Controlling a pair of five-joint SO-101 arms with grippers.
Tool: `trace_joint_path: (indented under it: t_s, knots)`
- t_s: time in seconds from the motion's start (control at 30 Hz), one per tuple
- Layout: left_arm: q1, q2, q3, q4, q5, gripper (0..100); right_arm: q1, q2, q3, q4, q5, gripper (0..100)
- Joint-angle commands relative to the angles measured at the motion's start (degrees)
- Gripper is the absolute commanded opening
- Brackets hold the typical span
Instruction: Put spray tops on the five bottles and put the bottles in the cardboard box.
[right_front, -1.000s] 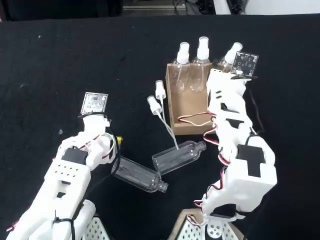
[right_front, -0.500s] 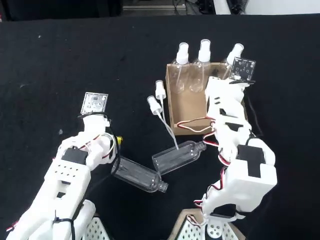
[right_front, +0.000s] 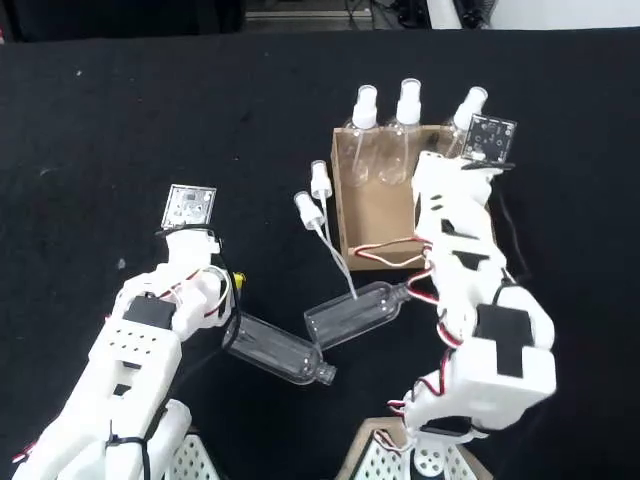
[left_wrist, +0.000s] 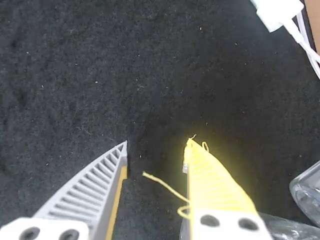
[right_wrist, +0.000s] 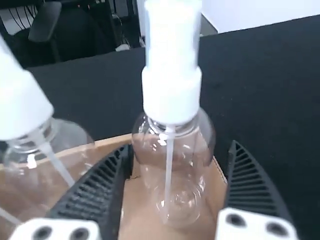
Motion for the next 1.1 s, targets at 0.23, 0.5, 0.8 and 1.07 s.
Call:
trace_joint_path:
  t_s: [0.23, 0.5, 0.8, 1.07]
  knots:
    - [-0.5, -1.1, -2.3, -0.2, -0.4, 18, 0.0, -8.1, 3.1, 0.4, 0.4, 25.8]
    - [-0.5, -1.1, -2.3, -0.2, -0.4, 18, 1.1, -21.0, 13.8, 0.4, 0.4, 25.8]
    - [-0.5, -1.1, -2.3, -0.2, -0.4, 18, 4.7, -34.7, 16.0, 16.6, 0.0, 2.0]
    - [-0.5, -1.1, -2.3, -0.2, -0.4, 18, 10.8, -33.7, 12.3, 21.7, -10.0, 1.0]
